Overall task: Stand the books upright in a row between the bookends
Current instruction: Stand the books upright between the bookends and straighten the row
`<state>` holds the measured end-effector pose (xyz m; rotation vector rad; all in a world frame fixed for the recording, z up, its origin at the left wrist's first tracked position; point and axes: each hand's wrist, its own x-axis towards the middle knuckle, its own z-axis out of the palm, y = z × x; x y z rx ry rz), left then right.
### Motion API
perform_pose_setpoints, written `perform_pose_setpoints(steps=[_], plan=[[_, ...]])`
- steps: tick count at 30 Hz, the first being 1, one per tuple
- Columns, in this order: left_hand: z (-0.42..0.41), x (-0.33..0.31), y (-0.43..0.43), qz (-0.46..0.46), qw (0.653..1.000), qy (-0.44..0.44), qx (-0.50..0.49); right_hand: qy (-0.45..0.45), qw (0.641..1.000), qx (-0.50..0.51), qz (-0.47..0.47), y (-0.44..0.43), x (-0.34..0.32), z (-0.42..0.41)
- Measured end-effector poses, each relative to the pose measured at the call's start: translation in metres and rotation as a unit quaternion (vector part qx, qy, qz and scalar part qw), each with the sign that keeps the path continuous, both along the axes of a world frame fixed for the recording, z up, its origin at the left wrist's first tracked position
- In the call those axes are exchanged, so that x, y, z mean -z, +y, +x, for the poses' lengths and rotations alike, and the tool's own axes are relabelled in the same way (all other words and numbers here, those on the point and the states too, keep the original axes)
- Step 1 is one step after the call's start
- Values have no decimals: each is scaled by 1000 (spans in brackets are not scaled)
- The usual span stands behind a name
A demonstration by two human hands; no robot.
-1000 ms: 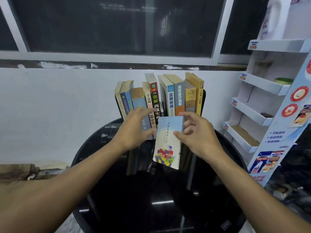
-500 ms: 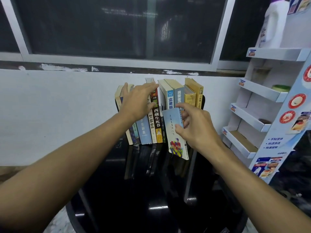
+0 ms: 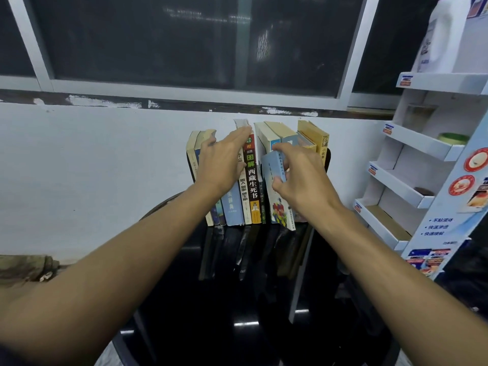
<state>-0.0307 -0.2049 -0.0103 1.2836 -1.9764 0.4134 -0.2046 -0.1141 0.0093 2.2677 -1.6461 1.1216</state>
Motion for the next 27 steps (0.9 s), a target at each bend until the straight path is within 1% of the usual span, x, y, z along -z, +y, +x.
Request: perform_pose_setpoints(steps=[12,17,23,27], plan=[[0,2,1,-12,1000,25,9,5,1000,26,-16,-28,12,11],[0,3,2,-17,999,30,15,-19,999,24,-37,-38,30,10],[0,4,3,-13,998,47,26,-60,995,7,-77,-46,67,10],[0,3,4,-16,998,53,28,-91,992,-7,-88,-54,92,10]])
